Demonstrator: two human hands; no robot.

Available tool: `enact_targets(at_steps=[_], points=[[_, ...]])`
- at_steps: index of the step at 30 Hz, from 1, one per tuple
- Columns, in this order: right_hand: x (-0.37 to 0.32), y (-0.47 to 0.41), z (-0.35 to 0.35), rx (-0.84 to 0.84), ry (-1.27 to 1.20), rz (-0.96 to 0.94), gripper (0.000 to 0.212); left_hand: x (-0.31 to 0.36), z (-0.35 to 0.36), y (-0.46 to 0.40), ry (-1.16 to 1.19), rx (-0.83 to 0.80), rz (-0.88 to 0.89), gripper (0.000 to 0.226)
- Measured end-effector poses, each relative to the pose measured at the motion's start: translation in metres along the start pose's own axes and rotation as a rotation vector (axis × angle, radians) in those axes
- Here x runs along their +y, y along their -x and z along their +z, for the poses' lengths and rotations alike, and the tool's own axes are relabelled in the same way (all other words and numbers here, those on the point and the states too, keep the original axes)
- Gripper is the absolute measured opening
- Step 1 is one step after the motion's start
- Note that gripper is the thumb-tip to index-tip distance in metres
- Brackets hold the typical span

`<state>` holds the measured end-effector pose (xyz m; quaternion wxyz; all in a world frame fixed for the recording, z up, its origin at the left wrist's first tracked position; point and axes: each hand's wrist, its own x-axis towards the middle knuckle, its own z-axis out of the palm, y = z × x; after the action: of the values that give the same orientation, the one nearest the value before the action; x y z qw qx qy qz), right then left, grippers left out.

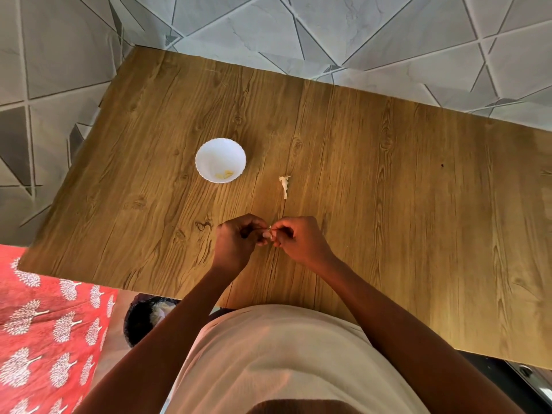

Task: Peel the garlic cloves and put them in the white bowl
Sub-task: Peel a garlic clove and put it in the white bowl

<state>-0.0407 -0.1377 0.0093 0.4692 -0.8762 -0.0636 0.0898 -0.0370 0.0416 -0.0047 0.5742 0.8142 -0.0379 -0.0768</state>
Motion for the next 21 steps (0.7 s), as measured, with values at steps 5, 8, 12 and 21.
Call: enact_targets(at_steps=[5, 8, 12, 21], points=[[0.0008, 0.001, 0.0032, 0.018, 0.011, -0.001, 0.01, 0.0005, 0.0012, -0.0005, 0.015, 0.005, -0.028, 0.009], [0.0008, 0.0009, 0.006, 0.037, 0.019, 0.011, 0.011, 0.0, 0.0015, -0.001, 0.022, 0.005, -0.036, 0.01], [-0.0004, -0.0004, 0.0081, 0.07, -0.168, 0.169, 0.008, 0.0004, -0.0003, -0.0023, 0.072, 0.01, -0.069, 0.011], [0.0006, 0.0036, 0.0017, 0.049, -0.318, 0.233, 0.012, 0.0005, -0.0005, -0.0016, 0.046, 0.016, -0.085, 0.01]])
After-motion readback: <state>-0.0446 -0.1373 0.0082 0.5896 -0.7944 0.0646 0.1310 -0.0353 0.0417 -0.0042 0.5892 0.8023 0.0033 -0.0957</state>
